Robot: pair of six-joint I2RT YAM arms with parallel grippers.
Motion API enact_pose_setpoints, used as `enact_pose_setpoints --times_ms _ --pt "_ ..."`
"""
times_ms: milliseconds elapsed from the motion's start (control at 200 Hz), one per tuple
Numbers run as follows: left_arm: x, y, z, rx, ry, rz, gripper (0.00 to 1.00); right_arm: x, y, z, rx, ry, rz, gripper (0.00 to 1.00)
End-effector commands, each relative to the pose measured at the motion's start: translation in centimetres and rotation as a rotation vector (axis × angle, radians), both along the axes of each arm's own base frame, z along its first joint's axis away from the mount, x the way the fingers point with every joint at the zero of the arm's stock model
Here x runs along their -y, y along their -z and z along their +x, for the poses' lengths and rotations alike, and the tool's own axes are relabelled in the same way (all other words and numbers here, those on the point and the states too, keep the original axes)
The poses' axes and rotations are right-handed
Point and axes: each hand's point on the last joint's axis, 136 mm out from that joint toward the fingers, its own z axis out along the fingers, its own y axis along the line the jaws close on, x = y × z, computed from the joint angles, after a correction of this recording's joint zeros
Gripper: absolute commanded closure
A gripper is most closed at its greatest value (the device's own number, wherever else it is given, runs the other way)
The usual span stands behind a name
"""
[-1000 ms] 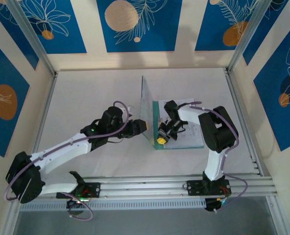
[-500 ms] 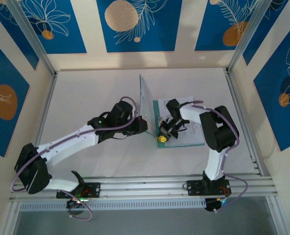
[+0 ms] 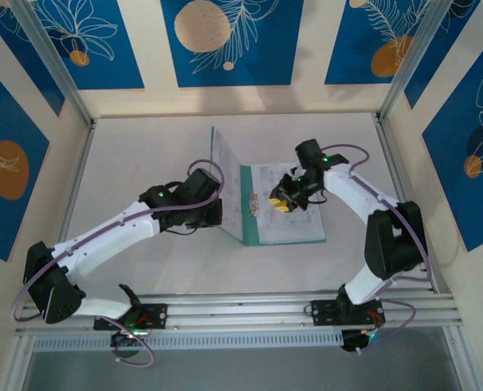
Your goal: Put the files into the folder
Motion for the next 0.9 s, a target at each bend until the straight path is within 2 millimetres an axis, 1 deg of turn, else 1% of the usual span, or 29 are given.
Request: enact_pose_setpoints --times_ms 0,100,185,250,345,475,535,605,665,685,750,775,810,815,835,875,895 --pt "-2.6 -1.9 -0.1 0.073 0.007 0.112 1.0 2.4 -0.3 -1.0 -0.009 0.072 0.009 0.71" --pt "-3.7 -2.4 -0.2 0.083 0.014 0.163 1.0 4.7 -0.4 -1.3 0.016 0.142 0.046 0.7" --pt "-4.5 -2.9 -0.3 0.097 0.031 0.199 1.0 6.9 -0.3 -1.8 0.028 0.214 0.061 0.68" --pt "-5.0 -3.1 -0.4 0.095 0.05 0.225 1.0 8.7 0.0 -2.2 0.041 0.272 0.068 0.66" --pt "-5.4 -2.9 -0.7 0.085 0.09 0.253 1.0 10.6 0.3 -2.9 0.059 0.33 0.073 0.63" --pt "-5.7 -2.7 -0.7 0.072 0.124 0.294 1.0 11.1 1.2 -3.6 0.046 0.34 0.036 0.62" --pt "-5.8 -2.8 -0.6 0.07 0.135 0.314 1.0 11.3 1.8 -3.9 0.028 0.356 0.025 0.59" --pt "-5.6 -2.9 -0.4 0.069 0.147 0.321 1.0 11.4 2.0 -4.1 0.023 0.367 0.015 0.55" --pt "-5.2 -2.9 -0.2 0.064 0.154 0.314 1.0 11.5 2.0 -4.1 0.022 0.373 0.008 0.5" --pt "-5.0 -3.0 -0.2 0.064 0.155 0.31 1.0 11.5 2.0 -4.1 0.023 0.372 0.005 0.46" --pt "-4.7 -2.9 -0.1 0.059 0.159 0.302 1.0 11.6 2.0 -4.1 0.026 0.369 -0.013 0.39" --pt "-4.6 -2.9 -0.1 0.058 0.159 0.301 1.0 11.7 1.9 -4.1 0.029 0.369 -0.019 0.34" --pt "-4.5 -2.8 0.0 0.055 0.159 0.298 1.0 11.8 1.9 -4.1 0.03 0.371 -0.029 0.27" --pt "-4.5 -2.8 -0.1 0.055 0.16 0.298 1.0 11.9 1.9 -4.1 0.03 0.371 -0.033 0.25" --pt "-4.5 -2.8 0.0 0.054 0.158 0.296 1.0 11.9 1.8 -4.1 0.03 0.373 -0.035 0.22" --pt "-4.5 -2.7 0.0 0.05 0.155 0.298 1.0 12.0 1.8 -4.1 0.028 0.376 -0.042 0.08" --pt "-4.4 -2.6 -0.1 0.047 0.154 0.296 1.0 12.0 1.8 -4.1 0.03 0.376 -0.045 0.03"
